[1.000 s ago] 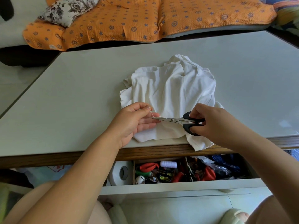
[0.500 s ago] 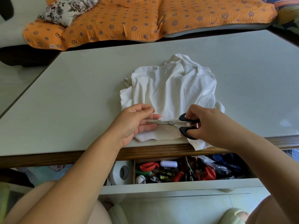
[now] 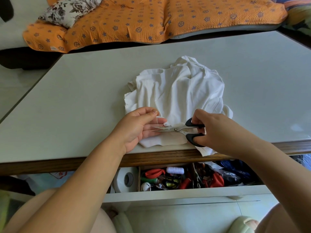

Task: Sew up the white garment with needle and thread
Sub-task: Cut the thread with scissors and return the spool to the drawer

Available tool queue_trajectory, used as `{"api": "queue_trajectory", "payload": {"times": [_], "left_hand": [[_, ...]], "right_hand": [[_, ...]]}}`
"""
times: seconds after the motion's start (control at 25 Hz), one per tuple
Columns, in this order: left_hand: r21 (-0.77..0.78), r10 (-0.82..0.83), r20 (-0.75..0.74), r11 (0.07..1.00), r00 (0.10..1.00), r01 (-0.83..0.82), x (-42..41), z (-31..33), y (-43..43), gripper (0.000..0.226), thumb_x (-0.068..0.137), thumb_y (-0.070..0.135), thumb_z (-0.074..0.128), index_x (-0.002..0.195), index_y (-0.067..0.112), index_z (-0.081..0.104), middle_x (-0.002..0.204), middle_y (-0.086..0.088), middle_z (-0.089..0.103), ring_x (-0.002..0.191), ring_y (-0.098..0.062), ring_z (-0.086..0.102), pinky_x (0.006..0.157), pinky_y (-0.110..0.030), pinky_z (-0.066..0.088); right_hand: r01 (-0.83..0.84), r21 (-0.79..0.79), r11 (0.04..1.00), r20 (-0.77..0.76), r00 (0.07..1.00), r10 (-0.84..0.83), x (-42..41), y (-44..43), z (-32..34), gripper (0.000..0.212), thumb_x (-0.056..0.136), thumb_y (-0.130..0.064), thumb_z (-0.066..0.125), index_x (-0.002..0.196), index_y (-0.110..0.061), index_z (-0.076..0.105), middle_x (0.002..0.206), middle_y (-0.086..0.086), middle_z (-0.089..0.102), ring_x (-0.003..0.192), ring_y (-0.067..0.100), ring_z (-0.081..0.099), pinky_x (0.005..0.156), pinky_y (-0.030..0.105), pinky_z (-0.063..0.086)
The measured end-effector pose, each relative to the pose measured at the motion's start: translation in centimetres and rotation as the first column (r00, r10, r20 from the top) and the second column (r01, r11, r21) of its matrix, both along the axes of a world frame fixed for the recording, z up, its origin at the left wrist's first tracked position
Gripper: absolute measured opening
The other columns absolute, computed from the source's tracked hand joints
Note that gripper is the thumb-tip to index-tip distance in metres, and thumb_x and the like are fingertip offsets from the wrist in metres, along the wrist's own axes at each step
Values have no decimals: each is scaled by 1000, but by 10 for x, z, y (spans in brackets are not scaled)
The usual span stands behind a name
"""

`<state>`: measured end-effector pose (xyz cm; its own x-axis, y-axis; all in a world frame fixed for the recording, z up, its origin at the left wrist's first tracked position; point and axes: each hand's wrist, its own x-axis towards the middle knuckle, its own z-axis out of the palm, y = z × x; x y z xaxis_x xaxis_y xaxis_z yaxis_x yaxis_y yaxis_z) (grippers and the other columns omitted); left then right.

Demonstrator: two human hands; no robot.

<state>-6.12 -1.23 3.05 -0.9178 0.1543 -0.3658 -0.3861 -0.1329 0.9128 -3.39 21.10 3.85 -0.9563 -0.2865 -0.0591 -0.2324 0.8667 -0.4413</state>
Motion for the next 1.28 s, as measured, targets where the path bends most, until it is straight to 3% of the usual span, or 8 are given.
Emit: {"api": "queue_trajectory", "payload": {"times": [0.16, 0.4, 0.56, 0.72, 0.84, 1.04, 1.16, 1.28], "left_hand": [[-12, 1, 5, 1000, 1000, -1, 0, -1, -1, 6, 97, 11, 56, 95, 11, 62, 96, -17, 75, 83, -23, 74, 79, -36, 61], [6, 16, -3, 1000, 1000, -16, -2, 0, -2, 5, 97, 10, 56, 96, 9, 61, 101, -21, 74, 89, -29, 74, 75, -34, 62], [15, 44, 6, 999, 999, -44, -2, -1, -4, 6, 98, 12, 55, 96, 10, 59, 101, -19, 74, 91, -29, 73, 79, -38, 61], [-21, 82, -24, 996, 996, -82, 0, -1, -5, 9, 100, 13, 54, 93, 10, 59, 93, -14, 76, 91, -28, 74, 81, -38, 60], [-59, 74, -55, 995, 996, -77, 2, -1, -5, 9, 99, 12, 54, 94, 9, 60, 90, -11, 76, 90, -26, 74, 81, -37, 60], [-148, 3, -107, 989, 994, -19, 4, 0, -7, 11, 97, 10, 57, 91, 6, 66, 82, -7, 71, 76, -16, 71, 74, -32, 61], [-184, -30, -146, 983, 989, 3, 7, 3, -9, 8, 94, 9, 61, 92, 6, 68, 74, -4, 68, 69, -14, 68, 67, -28, 60], [-260, -110, -189, 964, 976, 58, 12, 6, -7, 7, 92, 10, 65, 95, 6, 70, 71, -1, 69, 67, -13, 67, 63, -24, 57]], "right_hand": [[8, 0, 1000, -15, 1000, -8, -1, 1, 0, 29, 83, -36, 71, 94, -22, 48, 106, -7, 70, 83, 14, 62, 75, 33, 53], [4, -3, 1000, 27, 1000, -3, 1, 1, -2, 26, 83, -38, 72, 89, -29, 49, 94, -12, 66, 71, 3, 56, 60, 17, 42], [220, -157, 963, -48, 972, -230, -4, 9, 5, 26, 77, -35, 78, 87, -27, 55, 92, -13, 68, 82, 14, 62, 72, 30, 50], [446, -27, 895, -174, 879, -443, -18, 14, -3, 33, 80, -48, 74, 84, -19, 59, 79, -4, 65, 72, 24, 60, 64, 33, 49], [436, -15, 900, -204, 880, -429, -28, 7, -17, 34, 82, -43, 74, 91, -12, 62, 96, 3, 58, 74, 25, 54, 64, 31, 40], [383, -154, 911, 236, 909, -342, -40, 15, -2, 35, 79, -24, 79, 107, -13, 63, 92, 1, 65, 82, 21, 63, 76, 33, 52], [375, -203, 904, 26, 925, -378, -32, 11, 9, 12, 91, -23, 66, 102, -18, 68, 79, -9, 64, 67, 7, 55, 58, 21, 41], [354, -501, 790, 369, 913, -174, -11, -23, 13, 28, 98, -37, 56, 88, -19, 75, 71, -6, 72, 43, 6, 45, 47, 18, 36]]}}
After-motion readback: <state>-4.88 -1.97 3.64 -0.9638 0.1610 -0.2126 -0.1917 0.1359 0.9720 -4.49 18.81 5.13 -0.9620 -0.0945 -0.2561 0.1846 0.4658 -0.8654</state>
